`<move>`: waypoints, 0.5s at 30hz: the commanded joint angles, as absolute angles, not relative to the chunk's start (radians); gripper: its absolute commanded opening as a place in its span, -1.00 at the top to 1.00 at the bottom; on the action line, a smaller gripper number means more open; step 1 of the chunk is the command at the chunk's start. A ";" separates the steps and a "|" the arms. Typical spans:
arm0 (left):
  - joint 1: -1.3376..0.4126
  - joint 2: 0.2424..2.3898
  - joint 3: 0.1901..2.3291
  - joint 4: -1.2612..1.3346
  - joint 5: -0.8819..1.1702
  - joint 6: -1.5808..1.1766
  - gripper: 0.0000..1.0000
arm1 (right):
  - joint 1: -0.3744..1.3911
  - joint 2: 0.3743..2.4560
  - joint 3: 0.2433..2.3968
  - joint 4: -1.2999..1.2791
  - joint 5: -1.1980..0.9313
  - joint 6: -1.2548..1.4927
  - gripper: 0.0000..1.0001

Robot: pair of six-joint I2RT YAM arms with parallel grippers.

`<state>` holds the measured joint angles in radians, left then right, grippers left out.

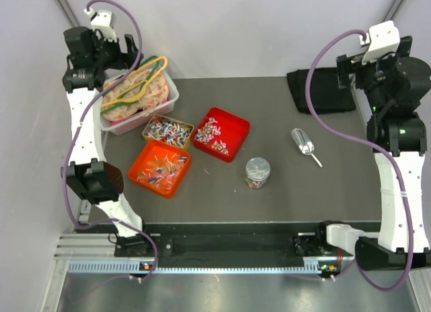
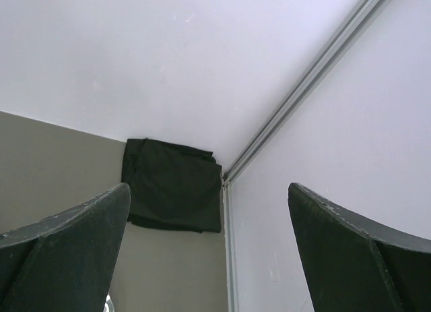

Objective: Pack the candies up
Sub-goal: Reset both arms

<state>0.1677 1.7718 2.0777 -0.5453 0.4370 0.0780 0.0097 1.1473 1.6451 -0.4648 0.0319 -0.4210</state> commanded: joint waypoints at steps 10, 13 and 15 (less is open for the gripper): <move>0.164 1.717 2.102 -0.532 0.465 0.075 -0.98 | 0.005 1.166 1.715 -0.431 0.012 -0.376 -0.98; 0.164 1.717 2.100 -0.532 0.468 0.074 -0.98 | 0.005 1.169 1.709 -0.428 0.008 -0.373 -0.98; 0.166 1.720 2.102 -0.531 0.468 0.069 -0.98 | 0.005 1.170 1.710 -0.426 0.003 -0.371 -0.97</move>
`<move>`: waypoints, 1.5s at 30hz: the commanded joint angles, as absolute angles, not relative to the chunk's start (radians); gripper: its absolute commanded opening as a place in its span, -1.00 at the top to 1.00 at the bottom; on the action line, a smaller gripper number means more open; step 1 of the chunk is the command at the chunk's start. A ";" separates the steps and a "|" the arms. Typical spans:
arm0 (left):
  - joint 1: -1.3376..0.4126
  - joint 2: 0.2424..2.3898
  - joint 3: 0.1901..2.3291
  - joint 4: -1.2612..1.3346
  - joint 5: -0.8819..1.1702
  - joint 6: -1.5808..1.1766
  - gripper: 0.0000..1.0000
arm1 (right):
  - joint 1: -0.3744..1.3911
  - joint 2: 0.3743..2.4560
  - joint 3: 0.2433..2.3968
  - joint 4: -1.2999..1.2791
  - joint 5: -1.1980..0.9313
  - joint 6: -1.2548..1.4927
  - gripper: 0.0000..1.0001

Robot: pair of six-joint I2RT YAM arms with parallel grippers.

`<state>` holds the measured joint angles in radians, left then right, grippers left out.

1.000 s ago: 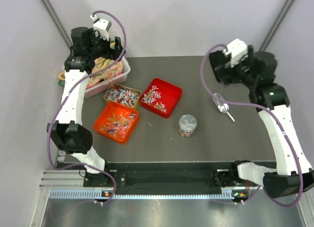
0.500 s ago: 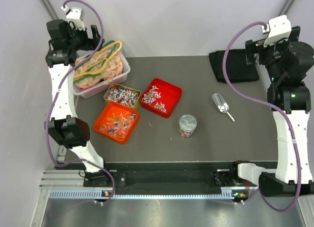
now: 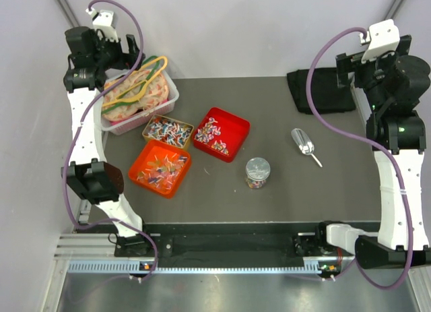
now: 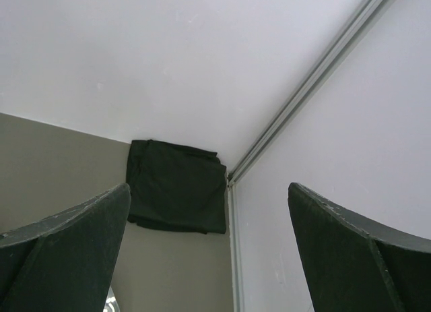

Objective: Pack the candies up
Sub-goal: Reset both arms

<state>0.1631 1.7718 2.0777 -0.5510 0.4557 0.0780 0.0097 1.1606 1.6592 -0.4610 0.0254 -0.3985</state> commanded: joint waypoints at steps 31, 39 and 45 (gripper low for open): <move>0.166 1.715 2.080 -0.509 0.502 0.034 -0.98 | 0.005 1.177 1.766 -0.459 -0.075 -0.311 -0.97; 0.164 1.709 2.085 -0.502 0.506 0.025 -0.98 | 0.005 1.170 1.779 -0.433 -0.069 -0.212 -0.98; 0.164 1.710 2.083 -0.503 0.509 0.018 -0.98 | 0.005 1.170 1.781 -0.437 -0.078 -0.212 -0.98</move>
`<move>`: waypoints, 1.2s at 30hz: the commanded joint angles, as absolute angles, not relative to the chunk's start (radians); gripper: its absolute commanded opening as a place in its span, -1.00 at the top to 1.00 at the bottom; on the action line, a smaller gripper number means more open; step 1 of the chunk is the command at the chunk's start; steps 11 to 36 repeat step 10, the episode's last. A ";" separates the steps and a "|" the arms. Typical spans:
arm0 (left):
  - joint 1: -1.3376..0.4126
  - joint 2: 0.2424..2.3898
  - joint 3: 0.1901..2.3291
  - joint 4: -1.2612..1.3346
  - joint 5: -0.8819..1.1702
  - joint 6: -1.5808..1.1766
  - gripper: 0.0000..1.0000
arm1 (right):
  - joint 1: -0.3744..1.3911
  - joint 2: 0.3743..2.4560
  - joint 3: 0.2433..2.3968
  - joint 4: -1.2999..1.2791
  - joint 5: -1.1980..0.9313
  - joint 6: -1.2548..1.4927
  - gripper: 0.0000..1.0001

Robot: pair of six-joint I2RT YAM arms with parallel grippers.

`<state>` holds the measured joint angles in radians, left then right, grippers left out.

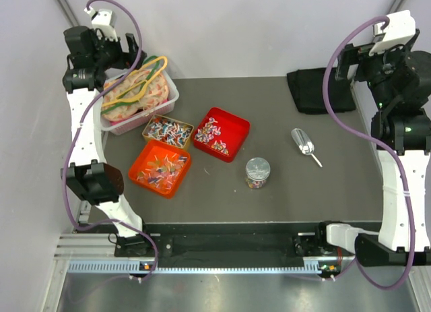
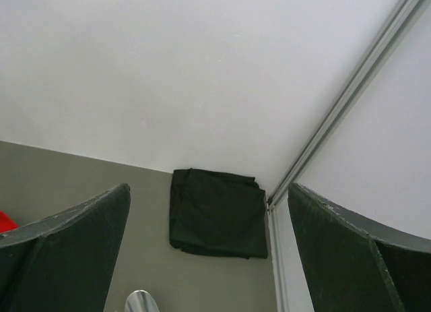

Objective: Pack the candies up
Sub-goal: Reset both arms

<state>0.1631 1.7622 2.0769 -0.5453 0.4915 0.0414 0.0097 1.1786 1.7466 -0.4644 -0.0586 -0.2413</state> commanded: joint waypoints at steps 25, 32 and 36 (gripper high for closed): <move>0.164 1.713 2.085 -0.503 0.515 0.012 -0.98 | 0.003 1.175 1.787 -0.434 -0.084 -0.207 -0.98; 0.164 1.713 2.085 -0.503 0.515 0.012 -0.98 | 0.003 1.175 1.787 -0.434 -0.084 -0.207 -0.98; 0.164 1.713 2.085 -0.503 0.515 0.012 -0.98 | 0.003 1.175 1.787 -0.434 -0.084 -0.207 -0.98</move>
